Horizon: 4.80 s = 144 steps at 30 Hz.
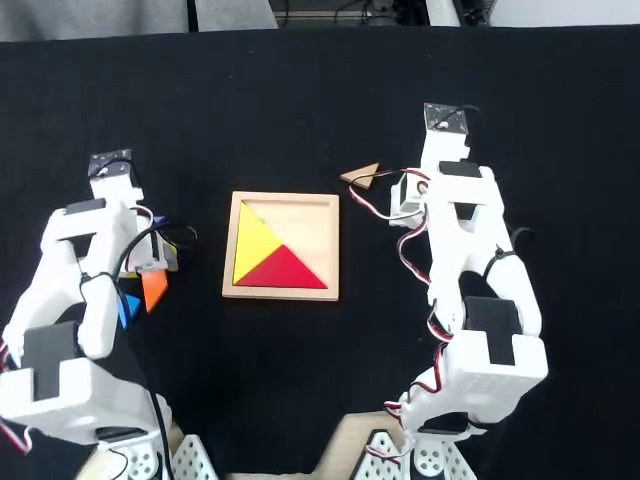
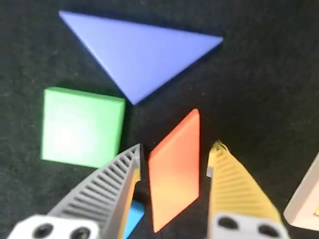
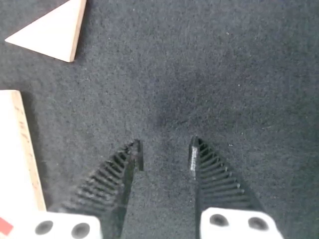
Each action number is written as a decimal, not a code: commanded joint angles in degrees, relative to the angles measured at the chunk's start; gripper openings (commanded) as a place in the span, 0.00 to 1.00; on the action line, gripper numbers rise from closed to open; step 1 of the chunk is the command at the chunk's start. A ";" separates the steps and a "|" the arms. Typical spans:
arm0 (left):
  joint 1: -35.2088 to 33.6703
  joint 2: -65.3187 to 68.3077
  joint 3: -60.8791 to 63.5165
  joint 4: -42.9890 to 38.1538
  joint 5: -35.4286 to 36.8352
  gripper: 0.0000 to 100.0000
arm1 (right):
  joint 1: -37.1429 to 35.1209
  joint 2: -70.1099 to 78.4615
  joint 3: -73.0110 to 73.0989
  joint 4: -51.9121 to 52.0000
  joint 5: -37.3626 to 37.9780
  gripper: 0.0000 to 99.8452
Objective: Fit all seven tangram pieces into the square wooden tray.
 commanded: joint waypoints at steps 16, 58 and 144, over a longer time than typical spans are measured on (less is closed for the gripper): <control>-1.10 -13.89 0.04 8.97 -2.46 0.22 | -0.79 -3.56 -0.22 -0.62 0.62 0.17; -6.99 -11.34 -1.54 6.51 -4.57 0.22 | -0.79 -3.56 -0.22 -0.70 0.62 0.17; 6.64 -13.01 12.53 5.71 2.37 0.22 | -0.88 -3.56 -0.13 -0.44 3.43 0.17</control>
